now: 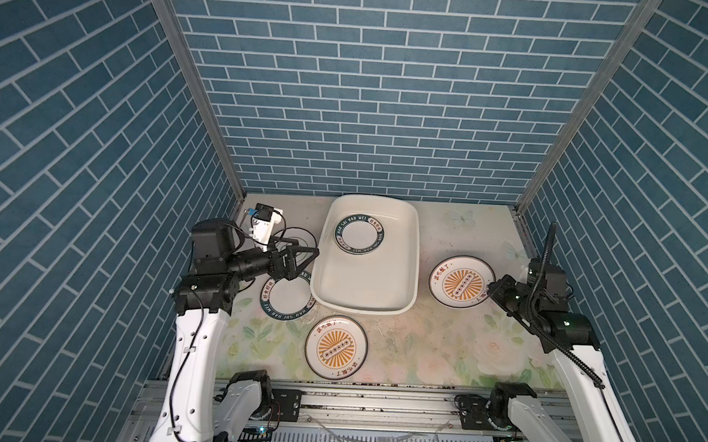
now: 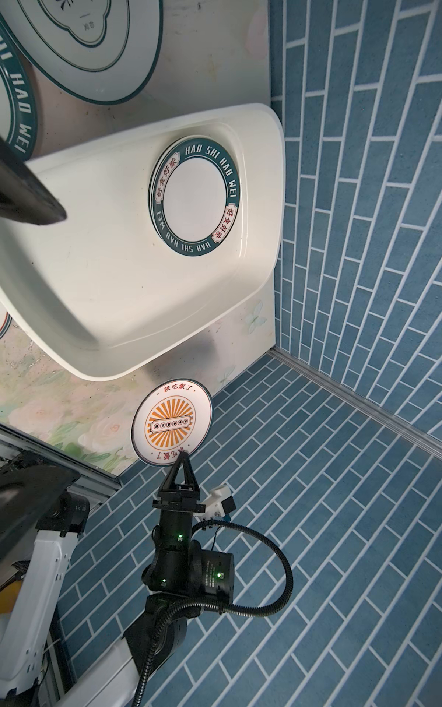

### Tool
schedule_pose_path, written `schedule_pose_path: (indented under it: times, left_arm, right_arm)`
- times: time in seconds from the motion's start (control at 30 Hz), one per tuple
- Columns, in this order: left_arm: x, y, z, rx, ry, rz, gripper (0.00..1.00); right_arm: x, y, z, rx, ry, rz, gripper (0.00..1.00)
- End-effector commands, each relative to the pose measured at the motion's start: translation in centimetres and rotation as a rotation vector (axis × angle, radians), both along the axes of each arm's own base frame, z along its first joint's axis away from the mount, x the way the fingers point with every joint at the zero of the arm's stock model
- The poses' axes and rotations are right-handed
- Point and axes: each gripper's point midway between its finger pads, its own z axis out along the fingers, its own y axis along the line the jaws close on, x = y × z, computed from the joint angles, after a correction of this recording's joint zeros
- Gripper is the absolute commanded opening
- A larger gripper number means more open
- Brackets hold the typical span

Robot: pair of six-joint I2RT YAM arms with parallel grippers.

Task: Place the plates into the plastic bin on the countertop
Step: 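Lift the upright sunburst plate with the right gripper toward the bin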

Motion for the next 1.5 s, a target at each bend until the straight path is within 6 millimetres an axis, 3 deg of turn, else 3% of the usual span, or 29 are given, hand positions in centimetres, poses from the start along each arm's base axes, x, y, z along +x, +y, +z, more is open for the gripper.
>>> schedule_pose_path:
  times: [0.0, 0.67, 1.07, 1.47]
  left_arm:
    - [-0.1, 0.1, 1.4, 0.003, -0.052, -0.003, 1.00]
    - [0.0, 0.6, 1.8, 0.000, -0.058, 0.020, 1.00]
    - [0.0, 0.7, 1.8, 0.000, -0.056, 0.020, 1.00]
    - [-0.3, 0.6, 1.9, -0.004, -0.062, 0.019, 1.00]
  right_arm:
    - [1.8, 1.0, 3.0, 0.025, -0.115, 0.055, 0.00]
    - [7.8, 4.7, 5.2, 0.165, -0.173, 0.146, 0.00]
    - [10.1, 10.7, 5.8, 0.142, -0.181, 0.274, 0.00]
    - [10.9, 17.1, 3.7, 0.181, -0.169, 0.358, 0.00]
